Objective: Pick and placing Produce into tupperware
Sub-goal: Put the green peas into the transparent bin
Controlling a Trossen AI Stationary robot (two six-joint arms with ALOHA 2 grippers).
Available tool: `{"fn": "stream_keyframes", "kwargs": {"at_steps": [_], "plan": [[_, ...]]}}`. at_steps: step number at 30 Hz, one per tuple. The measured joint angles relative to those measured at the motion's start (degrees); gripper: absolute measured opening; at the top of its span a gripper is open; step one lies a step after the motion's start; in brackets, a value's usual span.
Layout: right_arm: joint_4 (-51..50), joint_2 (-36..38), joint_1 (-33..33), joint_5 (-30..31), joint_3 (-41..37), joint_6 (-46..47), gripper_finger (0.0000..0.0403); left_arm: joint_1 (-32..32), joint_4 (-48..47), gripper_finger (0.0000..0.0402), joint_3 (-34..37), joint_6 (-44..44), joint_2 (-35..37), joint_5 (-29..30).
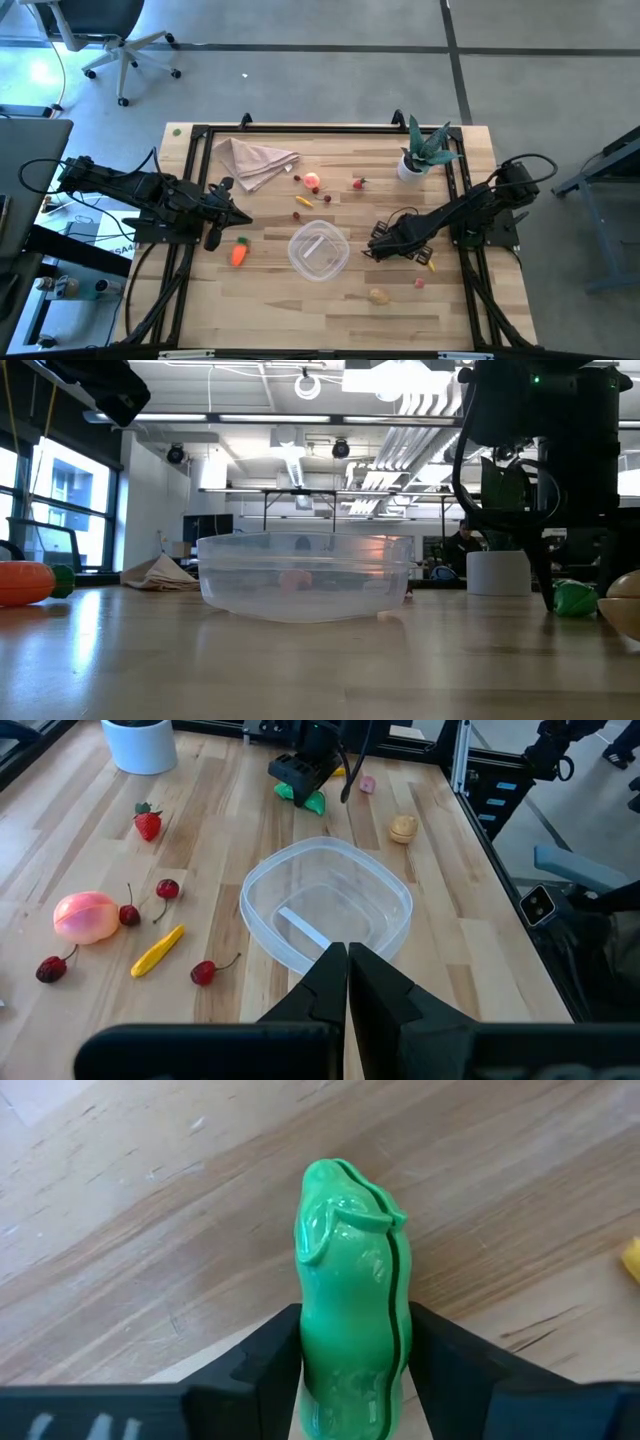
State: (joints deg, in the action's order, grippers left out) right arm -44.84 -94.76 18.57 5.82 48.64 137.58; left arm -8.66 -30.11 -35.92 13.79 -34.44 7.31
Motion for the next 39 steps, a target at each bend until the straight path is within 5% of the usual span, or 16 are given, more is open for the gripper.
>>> {"fn": "stream_keyframes", "kwargs": {"at_steps": [14,39], "plan": [[0.28,0.00,-0.17,0.31,-0.02,-5.51,0.0145,-0.01,0.00,0.0005,0.00,0.01,0.00,0.00],[1.78,-0.13,-0.18,6.31,-0.07,-47.60,0.0145,0.01,0.00,0.0005,0.00,-0.01,0.00,0.00]]}}
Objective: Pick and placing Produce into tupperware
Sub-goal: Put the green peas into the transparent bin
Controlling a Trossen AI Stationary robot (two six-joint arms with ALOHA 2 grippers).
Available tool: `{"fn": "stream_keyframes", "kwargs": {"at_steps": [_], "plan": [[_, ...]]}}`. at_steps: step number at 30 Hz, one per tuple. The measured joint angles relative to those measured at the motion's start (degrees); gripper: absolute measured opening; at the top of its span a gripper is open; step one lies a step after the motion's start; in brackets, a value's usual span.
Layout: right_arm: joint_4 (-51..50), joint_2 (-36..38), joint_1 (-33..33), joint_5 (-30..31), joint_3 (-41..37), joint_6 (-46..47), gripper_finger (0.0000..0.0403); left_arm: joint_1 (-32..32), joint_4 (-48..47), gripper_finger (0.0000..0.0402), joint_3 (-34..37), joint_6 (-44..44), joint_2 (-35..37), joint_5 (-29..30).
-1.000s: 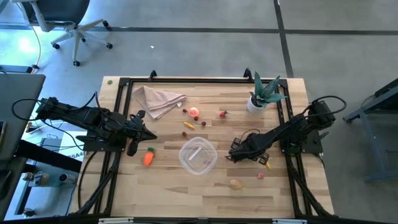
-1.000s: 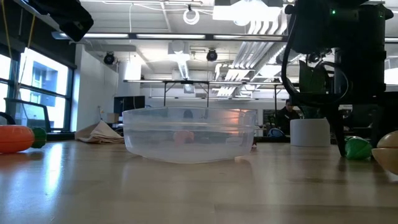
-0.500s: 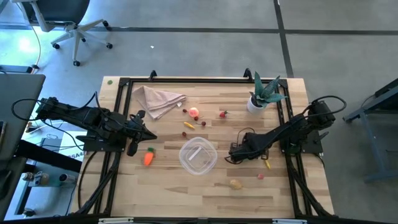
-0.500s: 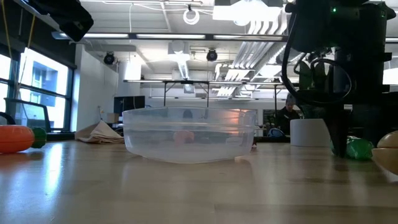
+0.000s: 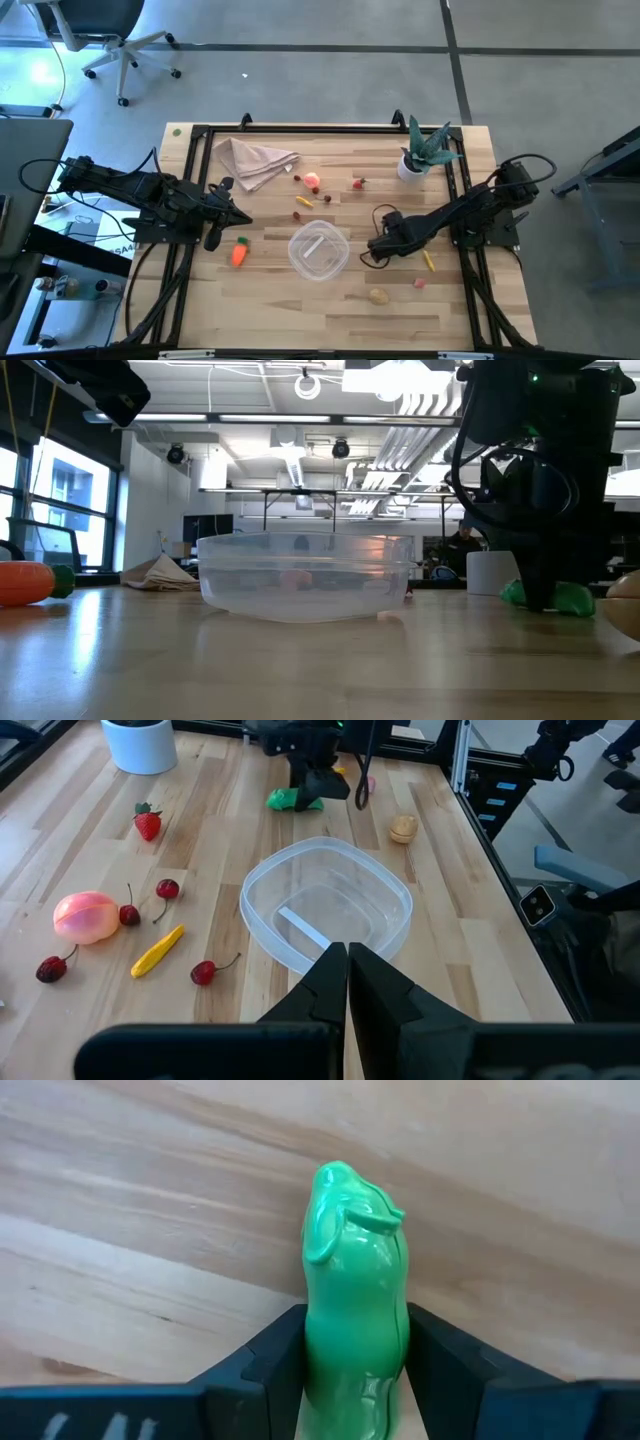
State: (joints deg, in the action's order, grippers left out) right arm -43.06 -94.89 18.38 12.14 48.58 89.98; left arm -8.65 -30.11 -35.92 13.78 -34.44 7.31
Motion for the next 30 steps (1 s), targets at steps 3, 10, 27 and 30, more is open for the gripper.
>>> {"fn": "stream_keyframes", "kwargs": {"at_steps": [3,10,27,30], "plan": [[0.52,-0.07,-0.12,2.71,-0.02,-3.14,0.0145,-0.02,0.00,0.0005,0.00,0.02,0.00,0.00],[3.72,-0.09,-0.10,8.65,-0.02,-3.51,0.0145,0.00,-0.02,0.0005,0.00,0.02,0.00,0.00],[3.57,-0.02,-0.04,6.05,-0.02,-18.19,0.0145,-0.02,-0.02,0.0005,0.00,0.00,0.02,0.00],[3.55,0.02,-0.04,5.86,-0.02,-19.40,0.0145,-0.01,0.00,0.0005,0.00,0.00,0.00,0.00]]}}
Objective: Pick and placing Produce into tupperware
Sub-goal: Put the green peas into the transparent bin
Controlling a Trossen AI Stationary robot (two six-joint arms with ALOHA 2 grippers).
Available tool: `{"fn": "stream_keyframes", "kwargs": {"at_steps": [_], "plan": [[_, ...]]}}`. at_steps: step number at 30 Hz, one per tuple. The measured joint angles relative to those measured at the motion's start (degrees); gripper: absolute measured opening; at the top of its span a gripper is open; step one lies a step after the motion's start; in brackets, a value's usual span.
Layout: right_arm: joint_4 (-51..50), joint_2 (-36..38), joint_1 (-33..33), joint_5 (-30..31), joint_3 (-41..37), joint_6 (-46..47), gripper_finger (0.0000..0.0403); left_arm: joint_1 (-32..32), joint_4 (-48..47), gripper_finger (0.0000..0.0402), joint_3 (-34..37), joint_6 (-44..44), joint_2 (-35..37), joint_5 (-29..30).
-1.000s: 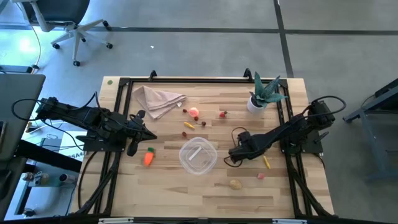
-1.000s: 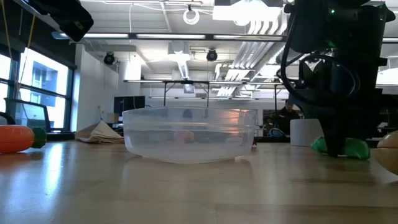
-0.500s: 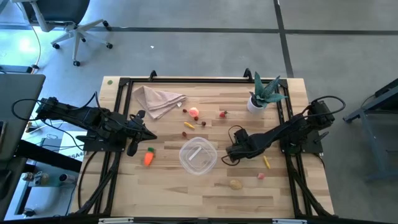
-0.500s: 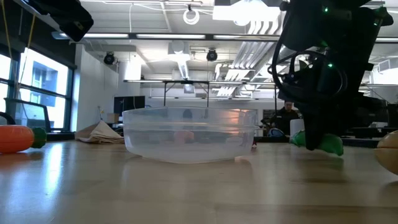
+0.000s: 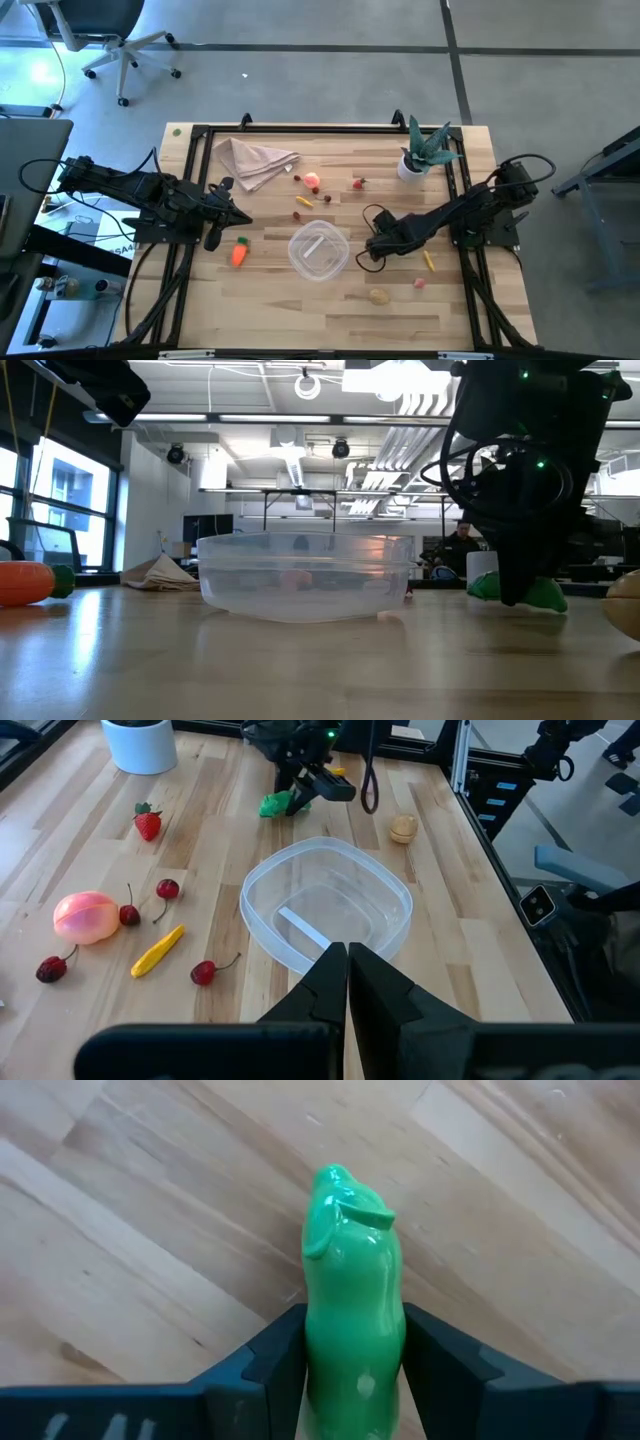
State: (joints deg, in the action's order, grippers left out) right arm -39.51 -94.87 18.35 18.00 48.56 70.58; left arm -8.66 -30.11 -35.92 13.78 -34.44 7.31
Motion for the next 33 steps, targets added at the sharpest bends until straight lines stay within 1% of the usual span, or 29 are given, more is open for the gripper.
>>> {"fn": "stream_keyframes", "kwargs": {"at_steps": [6,12,16,21,27,30,33], "plan": [[0.13,0.02,0.02,0.28,0.02,-4.61,0.0145,0.00,-0.01,0.0005,0.00,0.02,0.00,0.00],[2.31,0.04,0.11,4.12,0.08,-9.38,0.0145,0.00,0.00,0.0005,0.00,0.01,0.00,0.00],[2.38,0.04,0.11,4.52,2.03,-12.77,0.0145,0.01,0.00,0.0005,0.00,0.01,0.01,0.00],[1.03,0.61,0.24,5.00,8.08,-19.72,0.0145,0.00,0.00,0.0005,0.00,0.01,0.00,0.00],[-2.72,0.94,1.28,9.32,19.18,-30.69,0.0144,0.00,0.00,0.0005,-0.02,0.00,0.02,0.00],[-1.51,0.94,1.60,10.36,24.88,-38.46,0.0144,0.00,0.00,0.0005,-0.02,0.01,0.02,0.00],[3.96,0.94,1.19,10.98,29.06,-47.35,0.0144,0.00,-0.01,0.0005,-0.02,0.00,0.02,0.00]]}}
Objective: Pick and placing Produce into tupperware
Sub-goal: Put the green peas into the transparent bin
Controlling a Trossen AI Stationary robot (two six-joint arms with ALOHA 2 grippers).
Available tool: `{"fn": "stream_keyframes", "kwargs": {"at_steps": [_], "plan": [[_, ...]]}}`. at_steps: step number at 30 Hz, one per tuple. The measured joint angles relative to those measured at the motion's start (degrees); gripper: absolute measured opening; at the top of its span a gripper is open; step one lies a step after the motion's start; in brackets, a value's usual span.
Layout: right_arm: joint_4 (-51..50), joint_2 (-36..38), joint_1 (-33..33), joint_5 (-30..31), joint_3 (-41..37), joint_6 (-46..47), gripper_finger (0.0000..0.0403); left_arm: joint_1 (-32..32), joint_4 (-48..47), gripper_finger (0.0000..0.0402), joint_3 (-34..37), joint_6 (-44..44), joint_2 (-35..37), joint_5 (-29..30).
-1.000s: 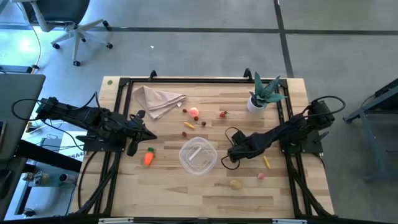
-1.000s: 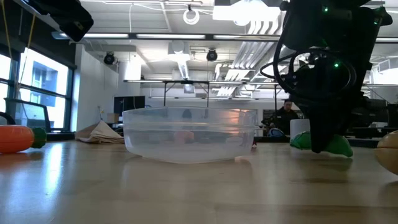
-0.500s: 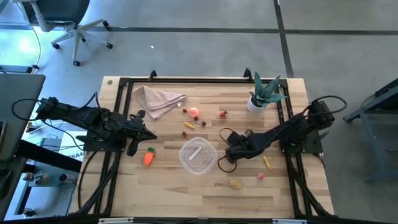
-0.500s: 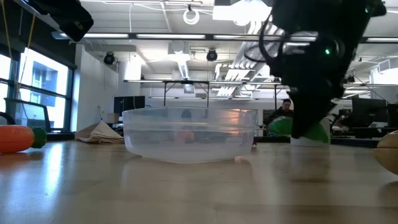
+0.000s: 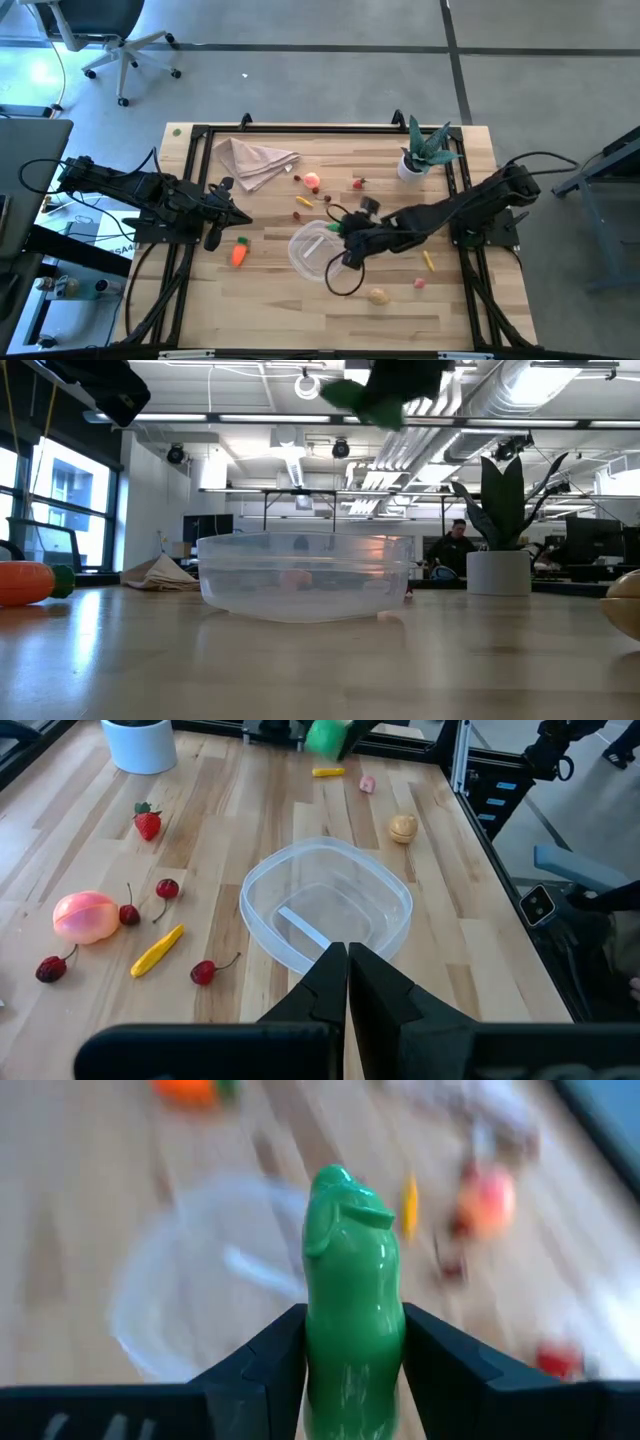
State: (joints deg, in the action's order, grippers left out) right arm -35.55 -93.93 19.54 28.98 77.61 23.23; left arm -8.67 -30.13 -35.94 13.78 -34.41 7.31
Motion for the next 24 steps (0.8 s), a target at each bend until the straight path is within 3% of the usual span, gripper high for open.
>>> {"fn": "stream_keyframes", "kwargs": {"at_steps": [4,7,18,24], "plan": [[10.61,0.00,-3.11,-5.70,1.55,-8.62,0.0144,0.01,0.02,0.0005,0.00,0.01,0.00,0.00],[13.23,-0.21,-6.18,-13.64,-0.30,-8.53,0.0144,0.00,0.02,0.0005,0.00,0.01,0.00,0.00],[19.19,-11.40,-10.67,-27.47,-2.76,-8.72,0.0144,0.00,0.02,0.0005,0.00,0.01,0.00,0.00],[18.86,-17.08,-10.68,-29.67,-2.22,-8.54,0.0144,0.01,0.00,0.0005,0.00,0.01,-0.02,0.00]]}}
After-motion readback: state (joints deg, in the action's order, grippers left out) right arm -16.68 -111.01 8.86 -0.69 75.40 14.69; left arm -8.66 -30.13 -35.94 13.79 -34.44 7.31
